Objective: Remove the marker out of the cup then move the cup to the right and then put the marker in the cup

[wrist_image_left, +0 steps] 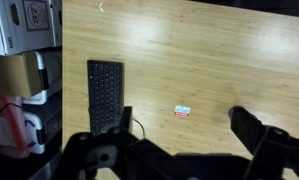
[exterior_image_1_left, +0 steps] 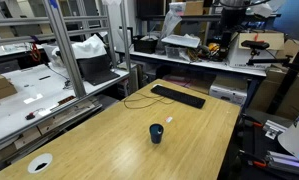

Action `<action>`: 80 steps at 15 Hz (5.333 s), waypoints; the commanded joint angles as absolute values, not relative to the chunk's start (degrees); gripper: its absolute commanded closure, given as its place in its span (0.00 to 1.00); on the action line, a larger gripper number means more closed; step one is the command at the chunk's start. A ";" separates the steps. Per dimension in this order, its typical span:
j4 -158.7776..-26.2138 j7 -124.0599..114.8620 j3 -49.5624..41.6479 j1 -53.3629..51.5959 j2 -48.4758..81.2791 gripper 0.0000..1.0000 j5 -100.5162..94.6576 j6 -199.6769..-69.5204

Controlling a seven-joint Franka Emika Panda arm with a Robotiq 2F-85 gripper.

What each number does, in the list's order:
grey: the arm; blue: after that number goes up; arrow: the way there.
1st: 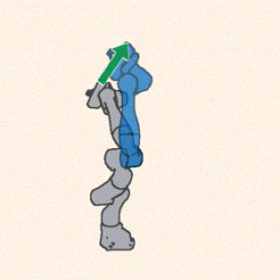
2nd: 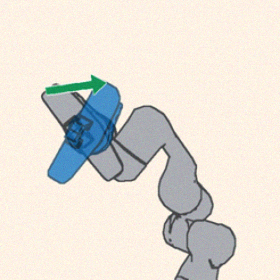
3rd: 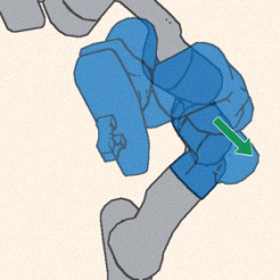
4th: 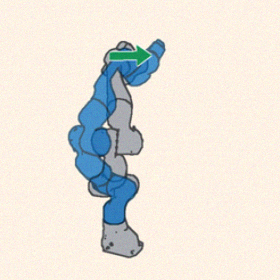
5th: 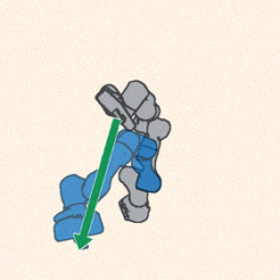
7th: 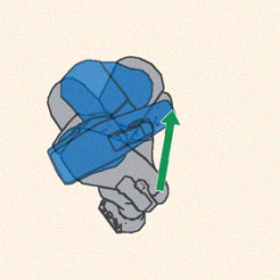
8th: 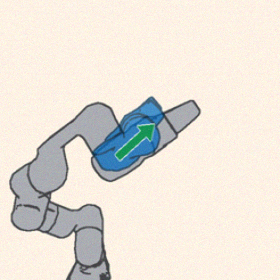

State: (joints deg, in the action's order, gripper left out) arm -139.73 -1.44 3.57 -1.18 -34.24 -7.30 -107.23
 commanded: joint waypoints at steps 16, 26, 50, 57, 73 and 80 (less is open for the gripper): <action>-141.85 -1.50 3.81 -3.56 -29.70 0.00 -4.95 -116.59; -141.85 -1.50 3.80 -3.56 -29.72 0.00 -4.95 -116.59; -141.85 -1.50 3.80 -3.56 -29.72 0.00 -4.95 -116.59; -141.85 -1.50 3.80 -3.56 -29.72 0.00 -4.95 -116.59; -141.85 -1.50 3.80 -3.56 -29.72 0.00 -4.95 -116.59; -141.85 -1.50 3.80 -3.56 -29.72 0.00 -4.95 -116.59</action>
State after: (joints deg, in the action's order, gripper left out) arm -141.97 -1.59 3.60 -3.77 -29.73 -5.07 -116.73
